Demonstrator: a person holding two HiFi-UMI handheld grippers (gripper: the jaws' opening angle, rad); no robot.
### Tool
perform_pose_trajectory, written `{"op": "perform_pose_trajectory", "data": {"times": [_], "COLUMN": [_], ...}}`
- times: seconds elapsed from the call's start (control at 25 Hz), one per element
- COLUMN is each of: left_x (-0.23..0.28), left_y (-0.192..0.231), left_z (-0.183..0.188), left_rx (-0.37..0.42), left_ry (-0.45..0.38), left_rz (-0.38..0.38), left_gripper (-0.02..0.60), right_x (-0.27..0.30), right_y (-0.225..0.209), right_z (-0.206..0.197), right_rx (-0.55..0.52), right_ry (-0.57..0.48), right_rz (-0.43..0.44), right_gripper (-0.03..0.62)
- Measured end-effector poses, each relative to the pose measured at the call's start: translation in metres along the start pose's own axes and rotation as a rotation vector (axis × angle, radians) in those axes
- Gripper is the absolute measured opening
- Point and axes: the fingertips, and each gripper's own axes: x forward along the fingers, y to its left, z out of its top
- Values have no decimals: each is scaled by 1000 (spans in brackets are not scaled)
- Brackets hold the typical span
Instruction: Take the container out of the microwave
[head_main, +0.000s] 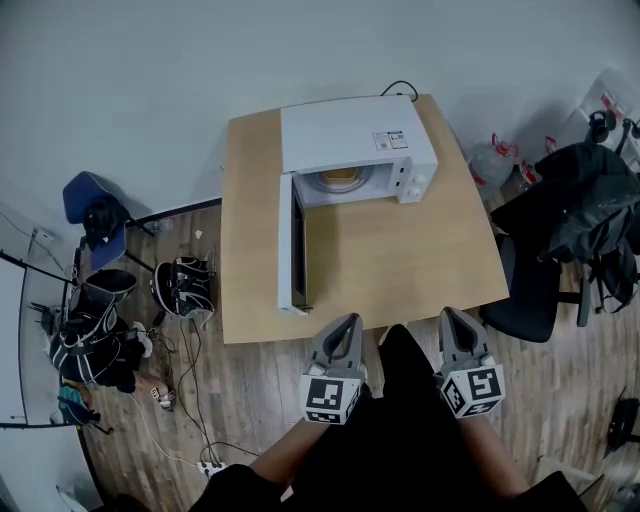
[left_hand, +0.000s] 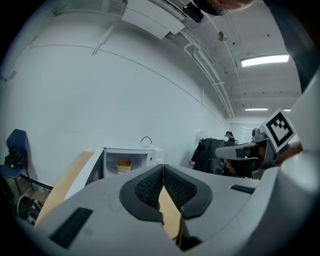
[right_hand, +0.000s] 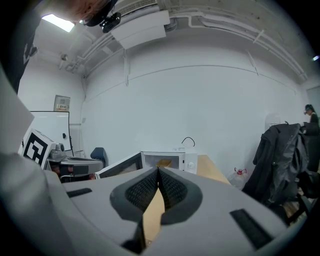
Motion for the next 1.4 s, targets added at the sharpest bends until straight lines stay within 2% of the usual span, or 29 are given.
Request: {"op": "perform_pose_trajectory", "data": {"times": [0.28, 0.52, 0.72, 0.92, 1.0, 1.16, 1.4], "left_x": [56, 125, 177, 213, 223, 253, 295], "left_y": [21, 56, 89, 124, 136, 151, 173], "left_z": [13, 12, 3, -19, -26, -39, -58], "left_rx": [31, -2, 50, -45, -44, -11, -39], "left_ry": [1, 54, 108, 156, 176, 224, 256], "left_rz": [56, 110, 164, 236, 256, 246, 249], "left_gripper": [12, 12, 12, 12, 12, 12, 14], "right_x": [53, 107, 143, 170, 180, 199, 220], "right_y": [-25, -56, -80, -107, -115, -130, -142], "right_z": [12, 32, 33, 30, 30, 30, 22], "right_rx": [25, 31, 44, 62, 66, 42, 58], "right_ry": [-25, -36, -17, 11, 16, 29, 56], "right_rz": [49, 86, 110, 124, 130, 141, 165], "right_gripper": [60, 60, 60, 59, 59, 60, 59]}}
